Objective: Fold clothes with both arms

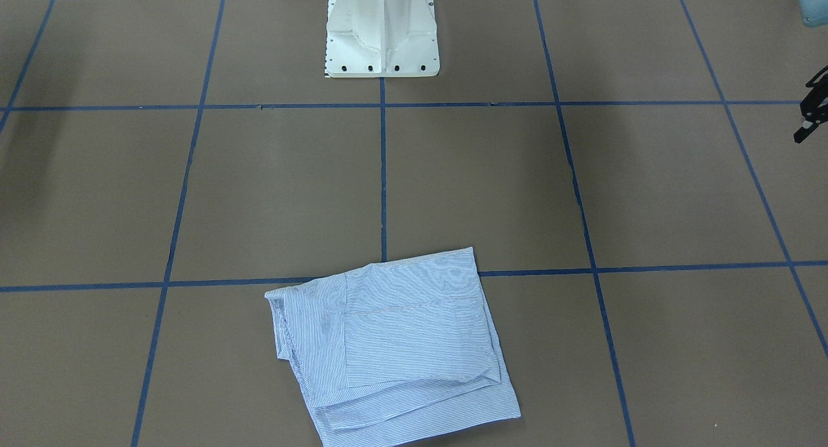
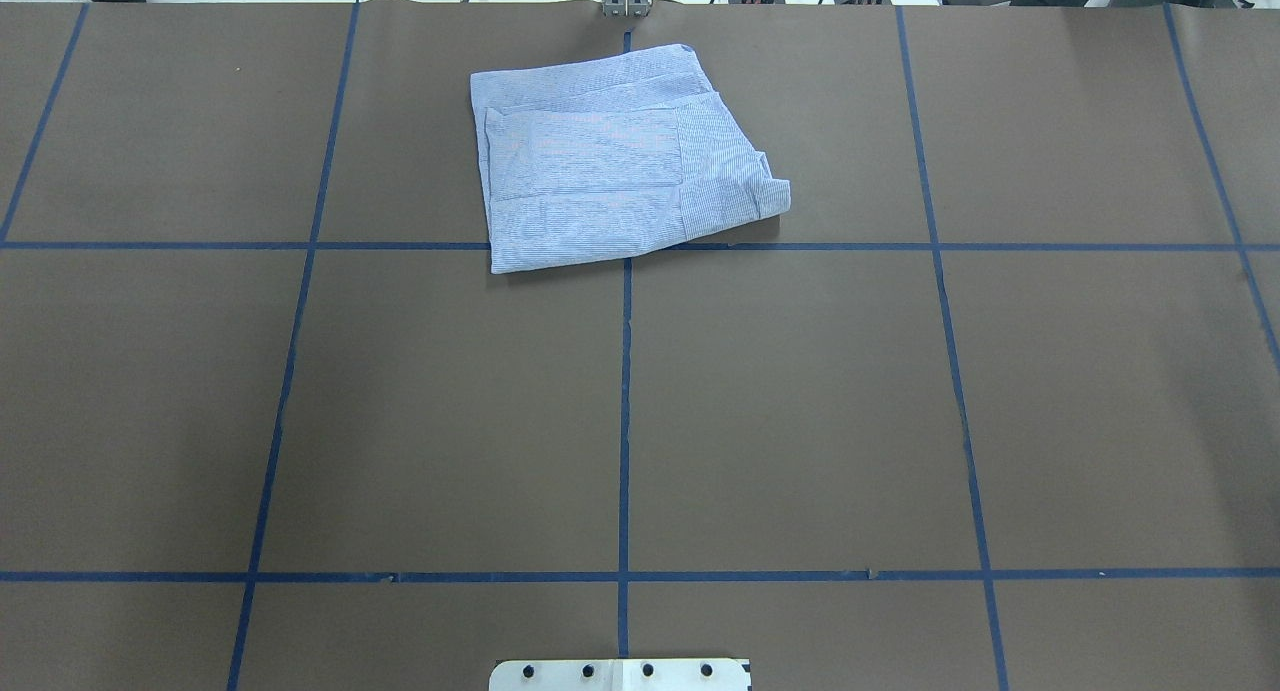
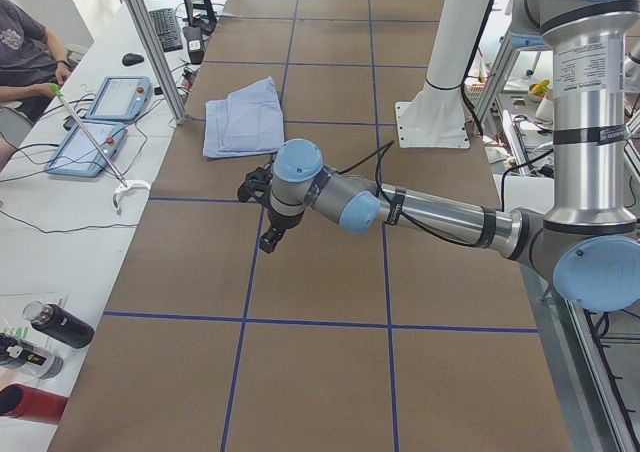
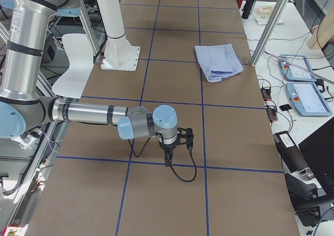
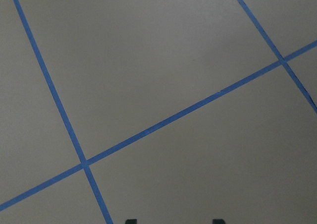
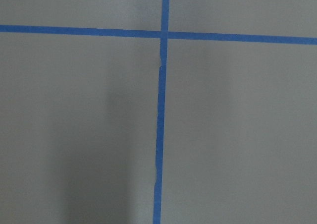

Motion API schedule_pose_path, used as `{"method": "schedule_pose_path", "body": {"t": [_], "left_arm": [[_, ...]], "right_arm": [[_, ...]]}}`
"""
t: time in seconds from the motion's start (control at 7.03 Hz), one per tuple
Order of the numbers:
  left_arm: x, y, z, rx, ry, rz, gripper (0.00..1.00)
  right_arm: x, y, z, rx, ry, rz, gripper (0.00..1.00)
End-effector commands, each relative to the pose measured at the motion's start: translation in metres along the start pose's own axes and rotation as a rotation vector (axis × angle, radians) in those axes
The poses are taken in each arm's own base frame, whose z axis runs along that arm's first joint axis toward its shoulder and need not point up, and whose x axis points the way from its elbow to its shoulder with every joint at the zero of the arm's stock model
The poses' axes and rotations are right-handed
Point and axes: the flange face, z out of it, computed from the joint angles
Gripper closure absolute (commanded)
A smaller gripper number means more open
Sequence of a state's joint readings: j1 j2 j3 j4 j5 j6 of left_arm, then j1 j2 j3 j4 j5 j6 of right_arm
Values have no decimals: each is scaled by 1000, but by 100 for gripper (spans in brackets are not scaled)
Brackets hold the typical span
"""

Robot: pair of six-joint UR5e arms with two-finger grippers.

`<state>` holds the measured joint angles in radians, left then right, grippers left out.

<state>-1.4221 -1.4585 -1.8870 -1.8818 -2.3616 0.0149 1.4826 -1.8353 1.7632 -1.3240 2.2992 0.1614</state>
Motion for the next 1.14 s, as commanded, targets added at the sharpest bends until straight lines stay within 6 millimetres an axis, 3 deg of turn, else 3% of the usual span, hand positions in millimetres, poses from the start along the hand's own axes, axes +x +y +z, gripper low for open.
{"method": "schedule_pose_path", "body": {"t": [0.0,0.28,0.57,0.85,1.0], "left_arm": [[-1,-1,3,-3,-1,-9,0],[0,0,2,-4,-2,-10,0],[7,-7,-2,9,11,6,0],[4,-4,2,1,9,0,0],[11,-12,-5,17,12,13,0]], "right_arm": [[0,2,1,-3,-21,5,0],[-10,4,-4,-3,-84,-4,0],[-7,14,-4,-13,-76,6,0],[-9,10,-9,3,-68,1,0],[-9,7,-8,3,-66,-3,0]]}}
